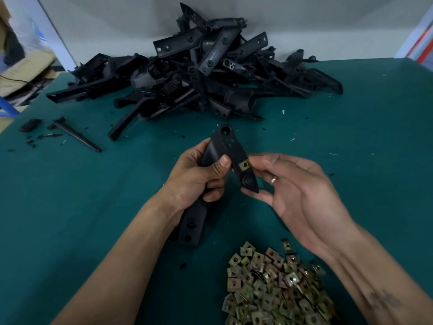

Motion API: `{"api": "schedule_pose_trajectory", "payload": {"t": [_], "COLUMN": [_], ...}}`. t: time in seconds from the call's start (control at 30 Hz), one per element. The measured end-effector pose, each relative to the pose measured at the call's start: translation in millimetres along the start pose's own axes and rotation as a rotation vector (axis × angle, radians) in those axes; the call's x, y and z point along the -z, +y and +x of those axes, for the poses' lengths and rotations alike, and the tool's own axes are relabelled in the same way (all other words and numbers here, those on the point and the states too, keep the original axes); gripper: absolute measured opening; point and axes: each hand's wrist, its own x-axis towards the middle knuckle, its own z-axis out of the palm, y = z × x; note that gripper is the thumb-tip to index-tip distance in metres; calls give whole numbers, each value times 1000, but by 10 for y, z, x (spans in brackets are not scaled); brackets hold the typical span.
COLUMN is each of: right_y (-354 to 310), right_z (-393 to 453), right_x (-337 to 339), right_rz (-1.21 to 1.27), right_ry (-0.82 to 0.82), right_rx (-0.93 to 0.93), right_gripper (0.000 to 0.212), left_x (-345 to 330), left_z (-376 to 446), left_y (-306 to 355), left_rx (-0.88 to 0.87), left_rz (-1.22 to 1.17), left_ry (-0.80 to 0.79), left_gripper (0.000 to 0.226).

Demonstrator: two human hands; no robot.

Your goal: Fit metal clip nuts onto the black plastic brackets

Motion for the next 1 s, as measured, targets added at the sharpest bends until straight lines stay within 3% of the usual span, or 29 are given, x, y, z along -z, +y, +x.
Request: {"api": "schedule_pose_trajectory", "payload": {"t": [0.13, 0.27, 0.43, 0.6, 0.87, 1.0], "right_y": [49, -44, -126, 17, 26, -15], "right_z": [-31, -77, -471, -763, -671, -515], "right_x": [-78, 57, 487, 620, 646, 735], "right_rz": [-14, -115, -764, -1067, -1068, -685], "right_ry": [49, -18, -11, -113, -147, 0], "right_rx": [-2, -27, 41, 52, 49, 36], "right_gripper": [29, 30, 25, 26, 7, 14], "left_x": [7, 3, 26, 6, -9, 15], "left_z": [5, 8, -13, -26, -37, -28], "left_y": [-15, -2, 21, 31, 65, 58], "left_rx": [-36, 14, 42, 74, 179, 195], "left_rz": [22, -2, 11, -13, -54, -41], "left_ry": [21, -15, -92, -99, -62, -77], "left_gripper": [8, 10, 8, 13, 43, 45]}}
